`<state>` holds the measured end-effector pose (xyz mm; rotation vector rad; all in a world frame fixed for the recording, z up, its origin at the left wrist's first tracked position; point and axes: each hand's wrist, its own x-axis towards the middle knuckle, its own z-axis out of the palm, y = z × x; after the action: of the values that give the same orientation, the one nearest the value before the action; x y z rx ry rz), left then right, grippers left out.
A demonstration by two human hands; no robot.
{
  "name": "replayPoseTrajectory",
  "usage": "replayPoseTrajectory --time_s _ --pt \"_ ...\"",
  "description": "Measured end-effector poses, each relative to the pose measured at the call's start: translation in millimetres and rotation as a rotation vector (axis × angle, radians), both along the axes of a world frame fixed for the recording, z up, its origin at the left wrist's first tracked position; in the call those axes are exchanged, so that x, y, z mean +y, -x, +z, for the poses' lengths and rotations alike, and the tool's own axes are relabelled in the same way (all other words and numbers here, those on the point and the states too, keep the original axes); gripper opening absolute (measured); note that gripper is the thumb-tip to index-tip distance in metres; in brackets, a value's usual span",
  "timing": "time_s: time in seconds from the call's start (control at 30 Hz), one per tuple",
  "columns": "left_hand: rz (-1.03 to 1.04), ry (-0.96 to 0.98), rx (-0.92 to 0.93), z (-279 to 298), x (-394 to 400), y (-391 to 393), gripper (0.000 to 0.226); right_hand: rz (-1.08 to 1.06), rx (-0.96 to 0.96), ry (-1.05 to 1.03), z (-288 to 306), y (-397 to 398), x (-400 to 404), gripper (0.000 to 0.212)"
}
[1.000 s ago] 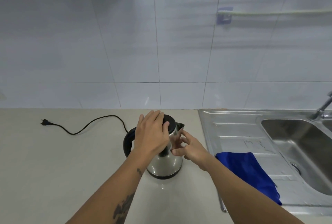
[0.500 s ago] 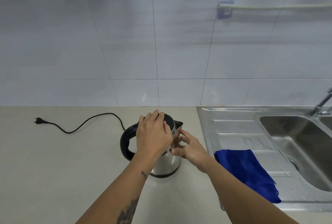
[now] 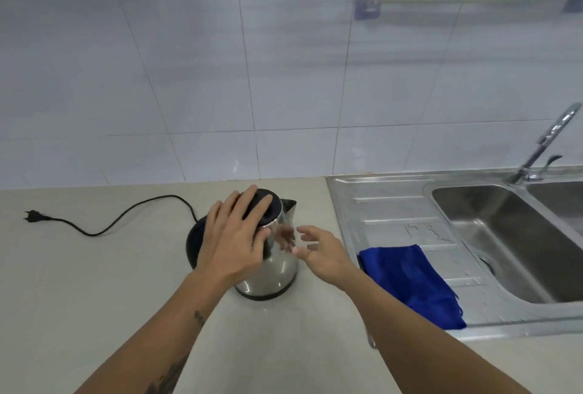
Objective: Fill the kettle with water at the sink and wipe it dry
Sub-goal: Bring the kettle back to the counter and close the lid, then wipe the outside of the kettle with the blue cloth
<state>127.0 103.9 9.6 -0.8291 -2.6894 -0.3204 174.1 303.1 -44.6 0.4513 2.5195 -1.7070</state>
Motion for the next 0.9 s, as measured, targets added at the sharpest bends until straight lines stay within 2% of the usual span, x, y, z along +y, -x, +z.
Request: replayPoseTrajectory --time_s 0.1,0.2,0.33,0.4,0.57,0.7,0.8,0.9 --pt "0.09 0.029 0.062 -4 13 -8 0.053 0.0 -0.08 -0.33 -9 -16 32 0.06" --pt "0.166 0.035 0.087 -8 23 -11 0.047 -0.028 -0.285 -0.678 -21 -31 70 0.067" --pt "0.234 0.003 0.1 -8 38 -18 0.045 0.011 -0.587 -0.719 -44 -49 96 0.077" --pt "0.258 -0.003 0.098 -8 44 -21 0.045 0.014 -0.577 -0.794 -55 -56 99 0.073" --pt "0.298 -0.001 0.102 -8 49 -24 0.044 0.022 -0.402 -0.981 -61 -66 118 0.066" --pt "0.276 0.006 0.085 -4 47 -23 0.044 0.006 -0.336 -0.936 -58 -68 132 0.059" --pt "0.236 0.005 0.027 1 39 -21 0.048 -0.117 -0.251 -0.734 -44 -69 130 0.051" --pt "0.111 -0.027 -0.026 6 22 -14 0.055 -0.225 -0.101 -0.525 -20 -63 113 0.041"
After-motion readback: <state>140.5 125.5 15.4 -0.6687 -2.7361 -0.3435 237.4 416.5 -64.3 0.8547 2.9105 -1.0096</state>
